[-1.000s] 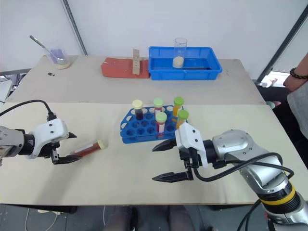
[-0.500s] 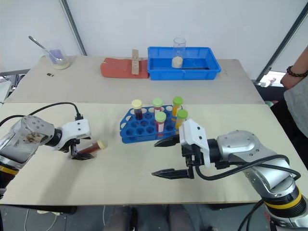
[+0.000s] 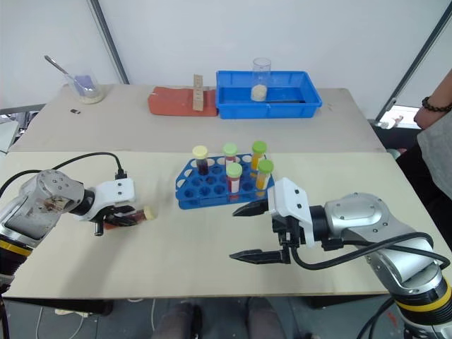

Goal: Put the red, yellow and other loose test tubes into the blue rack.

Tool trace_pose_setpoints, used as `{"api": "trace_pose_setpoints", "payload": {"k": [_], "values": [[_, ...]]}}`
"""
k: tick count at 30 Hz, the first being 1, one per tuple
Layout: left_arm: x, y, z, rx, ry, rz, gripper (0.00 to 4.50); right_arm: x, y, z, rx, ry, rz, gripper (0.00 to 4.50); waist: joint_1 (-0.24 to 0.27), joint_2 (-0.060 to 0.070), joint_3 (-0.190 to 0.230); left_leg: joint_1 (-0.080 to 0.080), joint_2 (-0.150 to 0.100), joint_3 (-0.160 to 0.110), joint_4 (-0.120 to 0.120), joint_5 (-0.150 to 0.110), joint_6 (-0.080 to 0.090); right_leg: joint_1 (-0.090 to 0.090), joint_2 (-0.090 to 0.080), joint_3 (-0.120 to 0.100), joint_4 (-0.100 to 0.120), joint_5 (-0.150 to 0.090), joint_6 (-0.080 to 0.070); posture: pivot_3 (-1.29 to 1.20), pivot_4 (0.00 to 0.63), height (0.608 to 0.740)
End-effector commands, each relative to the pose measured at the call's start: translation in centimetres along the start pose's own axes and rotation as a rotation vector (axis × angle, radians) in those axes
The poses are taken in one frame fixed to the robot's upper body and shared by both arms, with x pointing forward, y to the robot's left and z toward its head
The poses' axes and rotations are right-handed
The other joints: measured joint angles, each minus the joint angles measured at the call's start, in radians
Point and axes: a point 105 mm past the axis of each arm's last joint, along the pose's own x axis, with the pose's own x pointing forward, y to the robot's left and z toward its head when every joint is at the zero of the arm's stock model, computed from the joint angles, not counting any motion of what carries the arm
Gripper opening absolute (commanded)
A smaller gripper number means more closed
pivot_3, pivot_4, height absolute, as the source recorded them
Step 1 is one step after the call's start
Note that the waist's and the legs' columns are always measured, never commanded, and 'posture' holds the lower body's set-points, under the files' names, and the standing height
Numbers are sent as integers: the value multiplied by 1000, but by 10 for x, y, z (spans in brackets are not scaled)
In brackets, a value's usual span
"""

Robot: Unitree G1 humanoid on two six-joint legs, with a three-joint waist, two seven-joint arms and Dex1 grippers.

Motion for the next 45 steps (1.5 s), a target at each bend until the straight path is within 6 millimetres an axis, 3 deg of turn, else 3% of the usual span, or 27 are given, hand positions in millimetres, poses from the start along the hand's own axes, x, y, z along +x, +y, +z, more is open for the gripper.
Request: {"api": "trace_pose_setpoints", "payload": {"k": [1,5,7,9,12,18,27,45], "values": [[-37,13,24,-35,-165,59,907,-9,-2,6,-47,8,-26,4258,1,0,0,-1,0,0,0,0,0,0,0,0,0,0,0,0,150,740],[-58,15,55,-93,-400,53,907,-14,-1,6,-47,16,-45,4258,2,0,0,-2,-1,-1,0,-1,1,0,0,0,-2,0,7,0,150,740],[-69,11,102,-109,-708,37,907,-17,-4,8,-72,6,-94,4258,9,0,0,-3,-1,-1,-1,-1,1,0,0,0,-3,1,9,0,150,740],[-69,2,129,-123,-890,19,907,-19,-7,9,-101,-5,-148,4258,22,0,0,-5,-2,-3,1,-1,1,1,-1,-1,-5,3,11,0,150,740],[-54,0,142,-154,-987,89,907,-21,-11,4,-19,1,-200,4258,17,-1,0,-5,-4,-2,3,-1,1,2,-3,1,-7,5,14,0,150,740],[-22,-5,154,-180,-1086,199,906,-23,-19,4,-25,-3,-301,4258,1,-1,0,-2,-4,-2,3,0,1,4,-2,2,-5,8,13,0,150,740],[26,-9,158,-197,-1107,218,906,-22,-19,2,-17,6,-348,4258,2,-1,0,-2,-4,-2,3,1,1,5,-1,3,-7,9,12,0,150,740],[51,-7,166,-200,-1136,259,906,-27,-19,2,10,23,-396,4258,2,-1,-1,-2,-4,-3,3,1,1,6,-2,3,-8,10,13,0,150,740]]}}
